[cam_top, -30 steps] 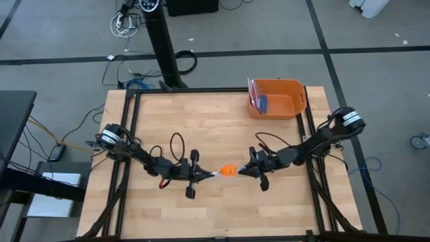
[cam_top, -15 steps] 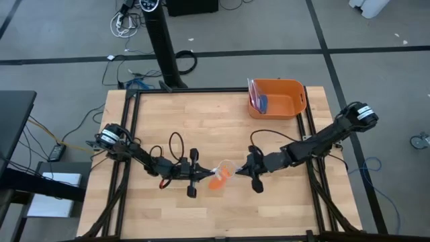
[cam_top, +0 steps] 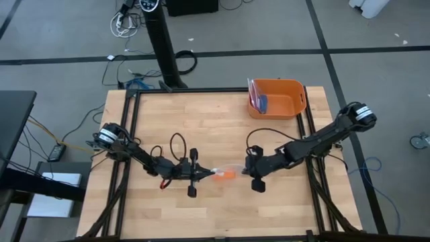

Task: Roll bandage
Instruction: Close the transparent zip bag

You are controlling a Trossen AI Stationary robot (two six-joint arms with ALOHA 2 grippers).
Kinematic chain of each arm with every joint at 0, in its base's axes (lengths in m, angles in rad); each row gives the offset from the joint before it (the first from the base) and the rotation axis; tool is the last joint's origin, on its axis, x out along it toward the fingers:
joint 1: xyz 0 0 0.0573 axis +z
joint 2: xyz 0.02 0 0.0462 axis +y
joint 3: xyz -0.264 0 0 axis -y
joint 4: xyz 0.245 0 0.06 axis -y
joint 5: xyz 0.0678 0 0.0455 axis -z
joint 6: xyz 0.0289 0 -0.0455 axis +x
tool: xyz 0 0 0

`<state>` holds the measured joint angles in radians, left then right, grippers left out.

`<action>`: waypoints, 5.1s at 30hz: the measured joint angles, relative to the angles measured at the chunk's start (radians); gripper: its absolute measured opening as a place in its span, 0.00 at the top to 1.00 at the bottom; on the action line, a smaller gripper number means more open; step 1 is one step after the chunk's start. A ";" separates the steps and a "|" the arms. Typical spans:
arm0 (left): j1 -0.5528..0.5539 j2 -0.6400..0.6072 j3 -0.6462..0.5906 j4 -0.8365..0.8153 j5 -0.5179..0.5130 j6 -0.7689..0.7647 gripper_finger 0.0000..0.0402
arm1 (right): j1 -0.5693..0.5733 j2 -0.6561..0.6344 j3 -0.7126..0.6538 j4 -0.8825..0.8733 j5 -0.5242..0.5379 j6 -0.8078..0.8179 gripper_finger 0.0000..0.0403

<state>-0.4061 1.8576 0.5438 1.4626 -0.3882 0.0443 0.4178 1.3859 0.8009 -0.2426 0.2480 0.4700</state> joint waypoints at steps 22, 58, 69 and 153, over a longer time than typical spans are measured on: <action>0.030 -0.001 0.006 -0.061 0.032 -0.139 1.00 | -0.017 0.061 0.431 -0.244 0.030 -0.229 0.61; 0.118 -0.001 0.431 -0.835 0.150 -0.233 1.00 | -0.001 0.306 0.665 -0.704 0.036 -0.078 0.80; 0.131 0.000 0.458 -0.887 0.154 -0.233 1.00 | -0.004 0.305 0.665 -0.697 -0.005 -0.081 0.81; 0.131 -0.076 0.455 -0.883 0.125 -0.160 1.00 | 0.043 0.304 0.665 -1.033 -0.097 0.087 0.92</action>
<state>-0.2749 1.7817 0.9993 0.5793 -0.2634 -0.1158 0.4605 1.6897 1.4654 -1.2753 0.1509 0.5571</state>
